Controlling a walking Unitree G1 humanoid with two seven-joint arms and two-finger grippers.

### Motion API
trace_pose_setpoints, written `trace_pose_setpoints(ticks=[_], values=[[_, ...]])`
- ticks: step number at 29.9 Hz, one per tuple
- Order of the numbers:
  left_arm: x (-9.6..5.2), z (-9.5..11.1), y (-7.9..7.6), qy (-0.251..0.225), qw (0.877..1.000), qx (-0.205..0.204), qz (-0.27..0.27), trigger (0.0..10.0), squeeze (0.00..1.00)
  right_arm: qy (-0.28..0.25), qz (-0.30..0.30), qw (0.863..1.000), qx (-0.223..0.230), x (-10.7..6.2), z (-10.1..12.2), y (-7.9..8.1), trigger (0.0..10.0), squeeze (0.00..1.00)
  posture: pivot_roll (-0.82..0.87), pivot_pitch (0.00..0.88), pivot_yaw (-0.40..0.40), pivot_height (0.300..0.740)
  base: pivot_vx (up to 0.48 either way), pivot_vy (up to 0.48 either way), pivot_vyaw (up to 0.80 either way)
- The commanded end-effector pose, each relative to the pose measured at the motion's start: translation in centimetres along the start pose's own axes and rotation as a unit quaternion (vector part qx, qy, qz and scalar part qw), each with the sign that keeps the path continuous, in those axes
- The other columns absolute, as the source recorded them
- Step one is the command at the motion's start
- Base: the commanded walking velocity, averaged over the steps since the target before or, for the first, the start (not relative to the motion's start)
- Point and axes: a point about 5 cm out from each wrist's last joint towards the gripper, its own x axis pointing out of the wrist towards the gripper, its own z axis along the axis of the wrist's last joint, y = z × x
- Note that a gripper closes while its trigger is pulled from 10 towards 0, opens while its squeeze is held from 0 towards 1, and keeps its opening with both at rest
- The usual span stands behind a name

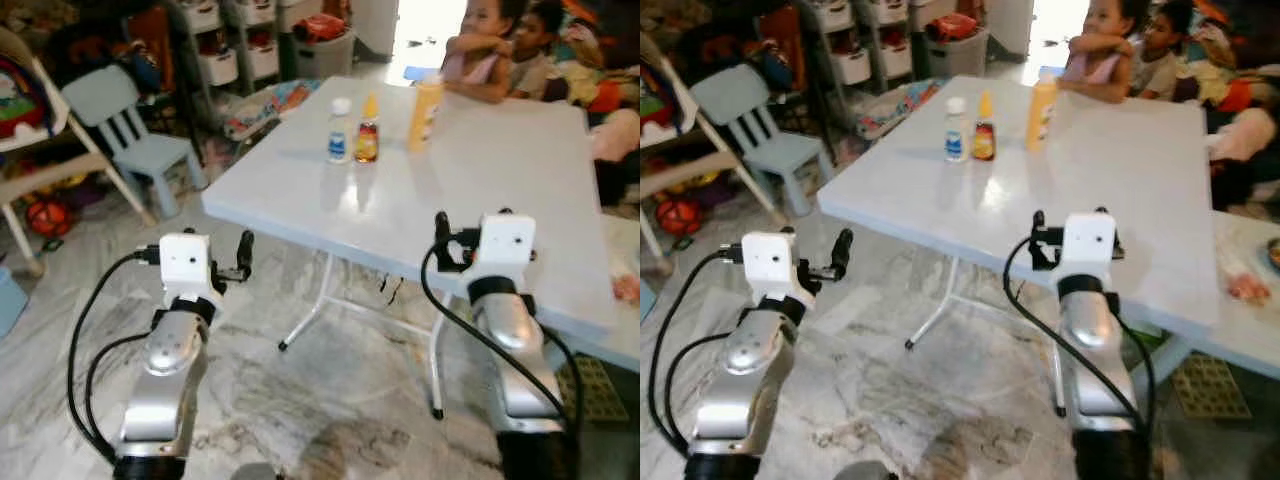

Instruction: Restocking fridge

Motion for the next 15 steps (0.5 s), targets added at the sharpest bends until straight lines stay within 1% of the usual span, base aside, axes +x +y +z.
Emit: trace_pose_setpoints(ticks=[1,5,7,9,11,15], values=[[0.5,0.6,-0.9,-0.011,1.000,-0.005,-0.014,10.0,0.00,-0.005,-0.018,1.000,-0.005,0.3,0.2,-1.1,10.0,0.00,0.01,0.000,0.014,0.740,0.480,0.000,0.00],[0.5,0.6,-1.4,-0.012,1.000,-0.010,-0.024,10.0,0.00,-0.011,-0.023,1.000,-0.010,0.7,0.4,-1.4,10.0,0.00,0.01,0.000,0.016,0.740,0.480,0.000,0.00],[0.4,0.7,-1.8,-0.012,0.999,-0.012,-0.039,10.0,0.00,-0.014,-0.028,0.999,-0.012,1.0,0.6,-1.6,10.0,0.00,0.01,0.000,0.015,0.740,0.480,0.000,0.00],[0.3,0.6,-1.8,-0.012,0.999,-0.009,-0.041,10.0,0.00,-0.010,-0.034,0.999,0.001,1.0,0.4,-1.6,10.0,0.00,0.02,0.000,0.013,0.740,0.480,0.000,0.00],[0.3,0.6,-1.8,-0.012,0.999,-0.010,-0.041,10.0,0.00,-0.009,-0.033,0.999,0.001,1.0,0.4,-1.6,10.0,0.00,0.02,0.000,0.014,0.740,0.480,0.000,0.00],[0.3,0.5,-1.9,-0.009,0.999,-0.002,-0.036,10.0,0.00,-0.005,-0.028,1.000,0.004,0.8,0.1,-1.2,10.0,0.00,0.03,0.000,0.005,0.740,0.000,0.000,0.00]])
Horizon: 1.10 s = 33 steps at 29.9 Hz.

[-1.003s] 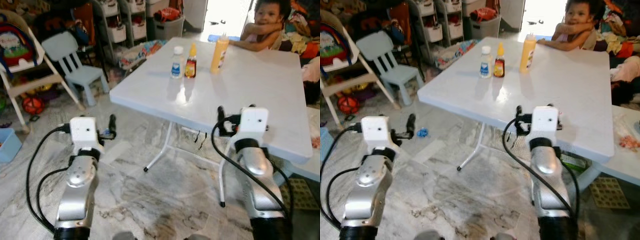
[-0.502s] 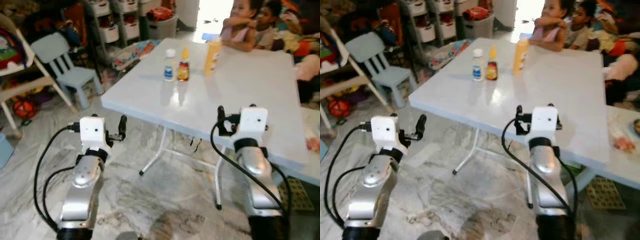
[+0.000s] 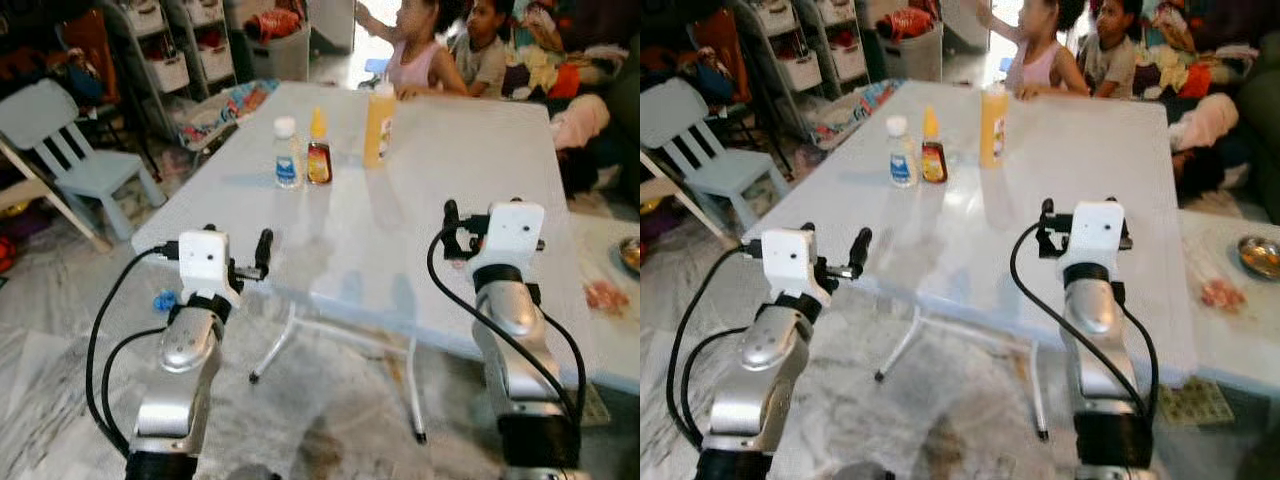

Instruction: Restocking fridge

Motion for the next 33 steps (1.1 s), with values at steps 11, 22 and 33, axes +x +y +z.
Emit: trace_pose_setpoints(ticks=[11,22,33], values=[[-0.18,-0.03,0.28,0.002,1.000,0.000,0.008,10.0,0.00,-0.007,0.013,1.000,0.011,0.56,0.40,0.90,10.0,0.00,0.03,0.000,-0.003,0.740,0.000,0.000,0.00],[-0.03,0.26,-0.07,-0.008,1.000,-0.002,-0.017,10.0,0.00,-0.003,0.006,1.000,0.012,0.64,0.28,0.72,10.0,0.00,0.03,0.000,0.002,0.740,0.000,0.000,-0.56],[0.17,0.33,-0.25,-0.010,1.000,-0.003,-0.024,10.0,0.00,-0.002,0.009,1.000,0.013,1.00,0.30,1.04,10.0,0.00,0.03,0.000,-0.005,0.740,0.293,0.000,0.00]])
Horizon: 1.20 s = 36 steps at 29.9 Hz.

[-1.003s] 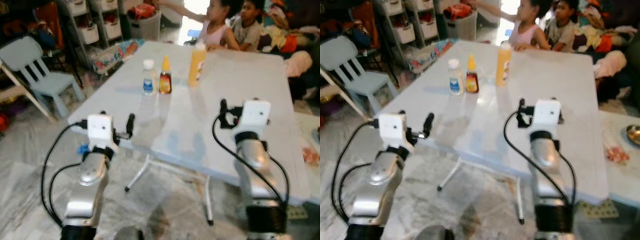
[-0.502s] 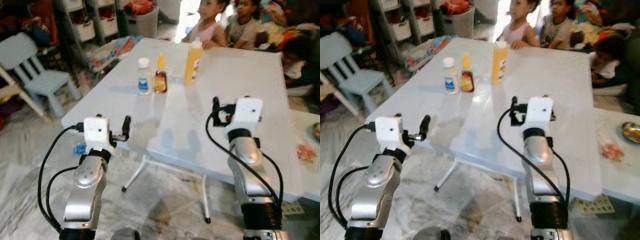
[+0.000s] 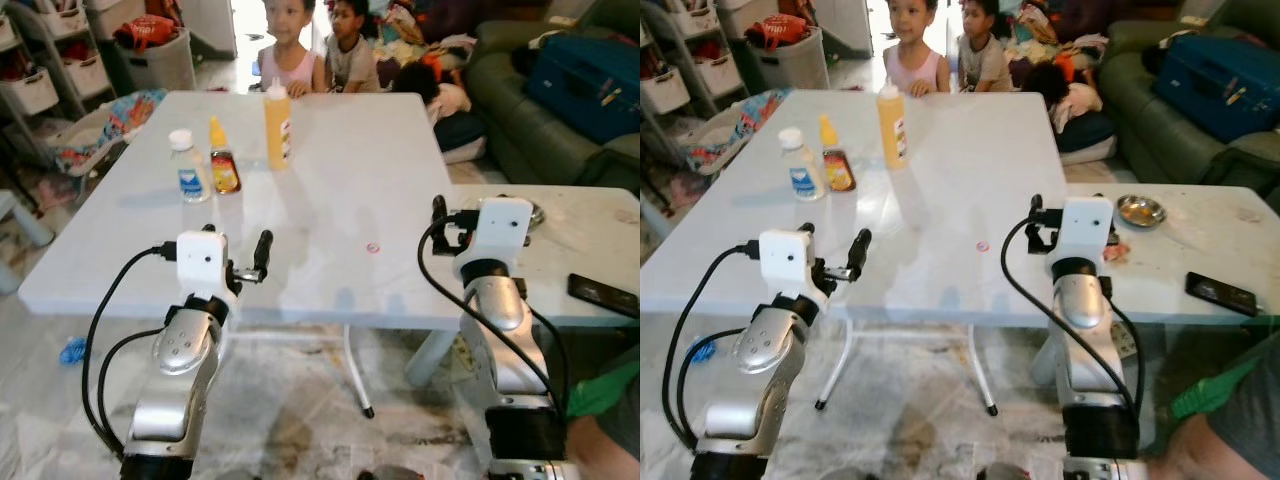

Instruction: Restocking fridge

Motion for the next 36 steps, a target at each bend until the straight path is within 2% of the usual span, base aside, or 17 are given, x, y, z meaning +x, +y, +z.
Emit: trace_pose_setpoints(ticks=[1,5,7,9,13,17,21,23,25,28,29,30,32,34,36], values=[[-0.2,-0.8,0.3,0.023,1.000,-0.002,-0.001,10.0,0.00,-0.004,0.020,1.000,0.003,0.3,0.3,1.2,10.0,0.00,0.03,0.000,-0.003,0.740,0.368,0.000,0.00],[0.1,-0.8,0.4,0.021,1.000,0.002,-0.007,10.0,0.00,-0.023,0.037,0.999,-0.014,0.7,0.9,1.8,10.0,0.00,0.03,0.000,-0.008,0.740,0.370,0.000,0.00],[0.3,-0.9,0.8,0.021,1.000,-0.001,0.010,10.0,0.00,-0.014,0.017,1.000,0.010,0.9,0.8,1.3,10.0,0.00,0.02,0.000,0.000,0.740,0.379,0.000,0.00],[0.4,-0.8,0.8,0.020,1.000,-0.001,0.008,10.0,0.00,-0.016,0.019,1.000,0.008,0.9,0.9,1.3,10.0,0.00,0.01,0.000,0.004,0.740,0.379,0.000,0.00],[0.6,-0.8,0.6,0.015,1.000,0.013,-0.004,10.0,0.00,-0.019,0.029,0.999,0.001,0.2,0.6,1.3,10.0,0.00,0.01,0.000,0.006,0.740,0.402,0.000,0.00],[0.6,-0.9,1.1,0.021,0.999,0.013,0.021,10.0,0.00,-0.010,0.026,1.000,-0.001,-0.6,-0.1,1.2,10.0,0.00,0.02,0.000,0.007,0.740,0.103,0.000,0.00],[0.6,-0.6,1.5,0.010,1.000,0.017,0.008,10.0,0.00,-0.013,0.062,0.998,0.014,-0.7,0.1,2.6,10.0,0.00,0.02,0.000,0.014,0.740,0.158,0.000,0.00],[0.9,-0.6,1.9,0.011,1.000,0.026,0.011,10.0,0.00,-0.047,0.094,0.994,-0.011,-0.6,1.2,3.4,10.0,0.00,0.02,0.000,0.016,0.740,0.426,0.120,0.40],[1.0,-0.7,2.0,0.011,1.000,0.025,0.013,10.0,0.00,-0.049,0.093,0.994,-0.013,-0.6,1.2,3.3,10.0,0.00,0.02,0.000,0.016,0.740,0.412,0.240,0.79],[1.6,0.0,2.0,0.006,1.000,0.024,0.016,10.0,0.00,-0.036,0.079,0.996,0.021,-0.3,1.4,3.1,10.0,0.00,0.01,0.000,0.029,0.740,0.359,0.085,0.79],[1.5,-0.2,1.6,0.006,1.000,0.030,0.006,10.0,0.00,-0.050,0.086,0.995,-0.003,-0.4,1.6,3.3,10.0,0.00,0.00,0.000,0.033,0.740,0.277,0.000,0.71],[1.5,-0.2,1.6,0.006,0.999,0.032,0.004,10.0,0.00,-0.053,0.087,0.995,-0.008,-0.4,1.6,3.3,10.0,0.00,0.01,0.000,0.032,0.740,0.255,0.000,0.58],[1.4,-0.3,1.5,0.006,0.999,0.033,0.003,10.0,0.00,-0.051,0.083,0.995,-0.007,-0.4,1.5,3.1,10.0,0.00,0.01,0.000,0.033,0.740,0.000,0.000,0.52],[1.0,-0.7,1.5,0.011,1.000,0.026,0.011,10.0,0.00,-0.030,0.035,0.999,-0.001,-0.5,0.6,1.8,10.0,0.00,0.01,0.000,0.040,0.740,0.000,0.000,0.00],[0.9,-0.7,1.4,0.012,1.000,0.024,0.010,10.0,0.00,-0.026,0.029,0.999,0.002,-0.5,0.6,1.7,10.0,0.00,0.01,0.000,0.040,0.740,0.000,0.000,0.00]])
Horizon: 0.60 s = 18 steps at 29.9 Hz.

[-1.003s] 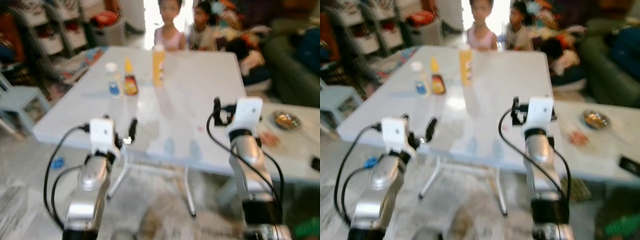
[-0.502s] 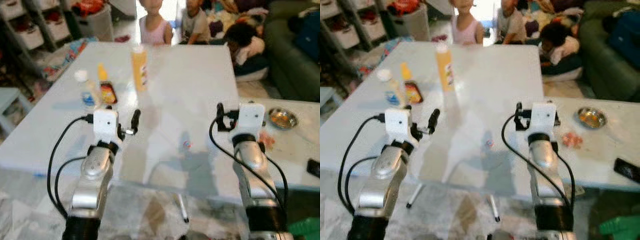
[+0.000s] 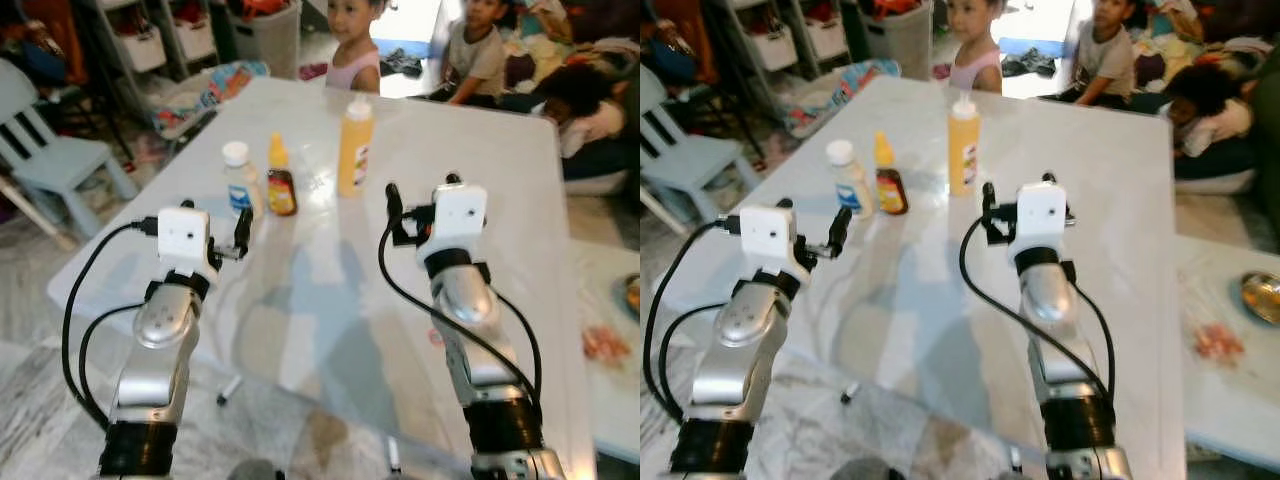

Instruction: Restocking fridge

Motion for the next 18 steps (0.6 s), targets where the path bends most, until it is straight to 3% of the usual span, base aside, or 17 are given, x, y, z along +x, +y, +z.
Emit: trace_pose_setpoints(ticks=[1,4,11,18], values=[[-0.1,-0.1,-0.5,0.000,1.000,-0.004,-0.007,10.0,0.00,0.014,-0.025,1.000,0.000,-0.2,-0.5,-1.1,10.0,0.00,0.01,0.000,0.040,0.740,0.000,0.000,0.00],[-0.4,-0.1,-0.8,0.002,1.000,0.004,-0.017,10.0,0.00,0.016,-0.033,0.999,-0.024,-0.2,-0.6,-1.3,10.0,0.00,0.01,0.000,0.042,0.740,0.000,0.000,0.00],[-0.8,0.0,-0.4,0.002,1.000,0.006,-0.013,10.0,0.00,0.007,-0.020,0.999,-0.025,0.7,-0.1,-1.7,10.0,0.00,0.03,0.000,0.049,0.740,0.000,0.000,0.00],[-2.2,-0.2,0.0,0.018,0.999,0.020,-0.020,10.0,0.00,0.011,-0.020,1.000,-0.017,1.9,0.1,-2.1,10.0,0.00,0.07,0.008,0.080,0.740,0.000,0.000,0.71]])
